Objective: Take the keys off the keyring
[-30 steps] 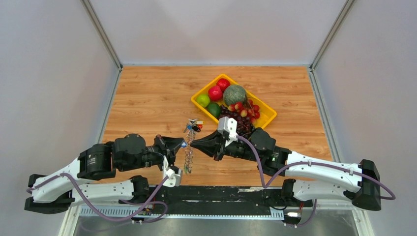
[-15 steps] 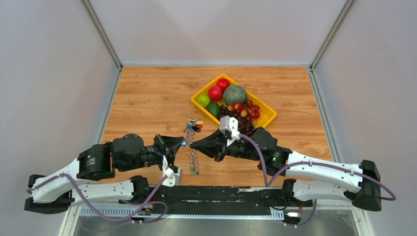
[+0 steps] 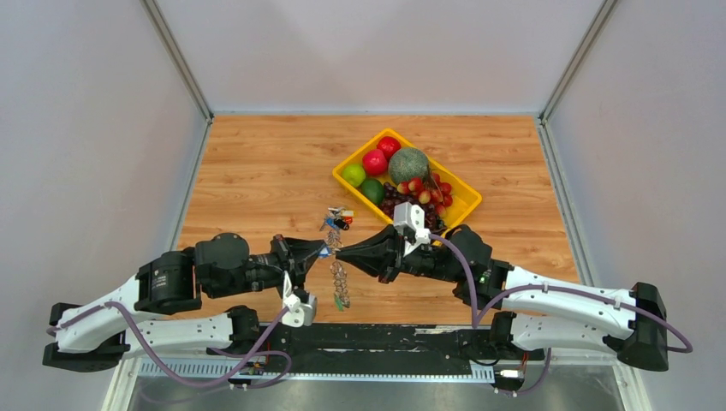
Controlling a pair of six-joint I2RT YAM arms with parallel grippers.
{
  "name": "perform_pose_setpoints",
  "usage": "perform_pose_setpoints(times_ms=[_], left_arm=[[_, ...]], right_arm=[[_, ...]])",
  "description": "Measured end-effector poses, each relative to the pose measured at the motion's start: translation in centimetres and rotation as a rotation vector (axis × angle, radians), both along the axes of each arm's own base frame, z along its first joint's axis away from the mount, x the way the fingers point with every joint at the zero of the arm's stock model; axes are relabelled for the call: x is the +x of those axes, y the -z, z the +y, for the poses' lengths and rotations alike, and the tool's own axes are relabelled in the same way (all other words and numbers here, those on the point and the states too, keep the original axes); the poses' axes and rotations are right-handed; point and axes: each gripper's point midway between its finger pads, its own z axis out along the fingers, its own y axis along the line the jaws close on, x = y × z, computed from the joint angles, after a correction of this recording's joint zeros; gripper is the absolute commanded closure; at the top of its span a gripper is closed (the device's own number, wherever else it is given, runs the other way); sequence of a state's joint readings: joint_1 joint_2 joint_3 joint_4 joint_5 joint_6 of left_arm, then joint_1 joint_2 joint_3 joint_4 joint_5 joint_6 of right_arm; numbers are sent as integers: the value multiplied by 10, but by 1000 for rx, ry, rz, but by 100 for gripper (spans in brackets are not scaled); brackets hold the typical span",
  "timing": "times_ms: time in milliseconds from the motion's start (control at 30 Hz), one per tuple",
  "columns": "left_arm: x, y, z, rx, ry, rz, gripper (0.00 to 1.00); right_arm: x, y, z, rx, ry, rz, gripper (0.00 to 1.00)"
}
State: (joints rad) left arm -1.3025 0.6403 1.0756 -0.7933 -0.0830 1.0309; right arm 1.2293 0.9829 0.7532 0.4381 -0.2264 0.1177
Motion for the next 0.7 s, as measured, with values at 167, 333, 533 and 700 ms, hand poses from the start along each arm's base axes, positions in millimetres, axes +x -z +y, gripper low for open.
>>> perform_pose_setpoints(times_ms=[167, 333, 533, 700], left_arm=[[-1, 3, -5, -7, 11, 7, 100], [-1, 2, -8, -15, 14, 7, 100], [1, 5, -8, -10, -2, 11, 100], [4, 4, -3, -8, -26, 5, 100]], right_arm=[[3, -5, -1, 26, 19, 31, 100], [5, -8, -1, 63, 23, 53, 100], [-1, -3, -1, 65, -9, 43, 100], [-8, 0, 4, 19, -51, 26, 100]])
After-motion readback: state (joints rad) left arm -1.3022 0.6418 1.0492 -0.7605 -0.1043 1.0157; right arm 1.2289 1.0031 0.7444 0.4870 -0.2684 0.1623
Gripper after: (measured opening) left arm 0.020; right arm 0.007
